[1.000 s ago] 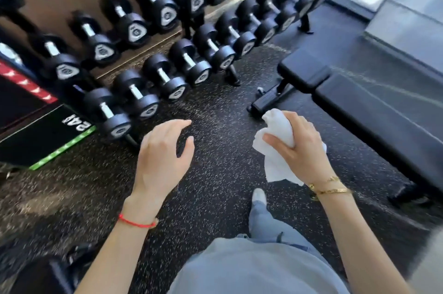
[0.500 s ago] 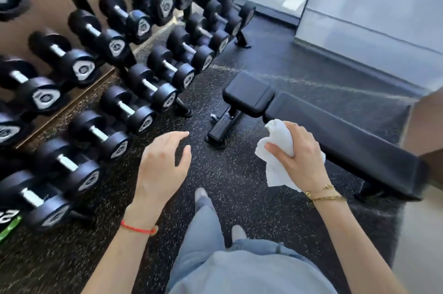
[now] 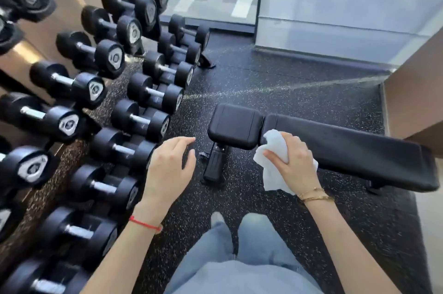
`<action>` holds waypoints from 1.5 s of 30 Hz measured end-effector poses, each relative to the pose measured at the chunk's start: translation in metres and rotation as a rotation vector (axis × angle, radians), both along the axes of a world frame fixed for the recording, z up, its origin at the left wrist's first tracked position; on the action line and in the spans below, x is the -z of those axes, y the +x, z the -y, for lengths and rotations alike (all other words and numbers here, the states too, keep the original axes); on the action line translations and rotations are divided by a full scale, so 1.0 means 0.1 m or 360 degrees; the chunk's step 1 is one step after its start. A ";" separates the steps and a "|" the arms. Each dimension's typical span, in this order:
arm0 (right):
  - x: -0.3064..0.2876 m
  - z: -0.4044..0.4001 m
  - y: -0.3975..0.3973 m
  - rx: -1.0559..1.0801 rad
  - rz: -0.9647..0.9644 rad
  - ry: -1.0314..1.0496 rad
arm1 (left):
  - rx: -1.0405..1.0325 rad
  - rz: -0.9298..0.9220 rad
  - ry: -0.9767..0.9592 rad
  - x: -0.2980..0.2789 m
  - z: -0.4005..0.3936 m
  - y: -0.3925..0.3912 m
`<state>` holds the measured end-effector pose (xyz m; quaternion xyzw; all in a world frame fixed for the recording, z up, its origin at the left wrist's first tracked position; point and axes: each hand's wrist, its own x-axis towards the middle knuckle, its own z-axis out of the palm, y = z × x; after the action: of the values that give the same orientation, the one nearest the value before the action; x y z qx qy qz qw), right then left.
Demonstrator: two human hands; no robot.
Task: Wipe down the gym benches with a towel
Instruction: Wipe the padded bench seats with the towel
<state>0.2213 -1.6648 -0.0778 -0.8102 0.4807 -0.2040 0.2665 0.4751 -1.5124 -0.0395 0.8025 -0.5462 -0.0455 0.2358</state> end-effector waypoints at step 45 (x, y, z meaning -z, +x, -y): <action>5.28 2.88 1.80 -0.0324 -0.0425 -0.0509 | 0.0409 0.0184 -0.0206 5.82 3.52 1.80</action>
<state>0.4013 -1.9532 -0.6057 -0.9062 0.3890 -0.1406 0.0880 0.6548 -1.8648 -0.6215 0.7105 -0.6588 0.0063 0.2475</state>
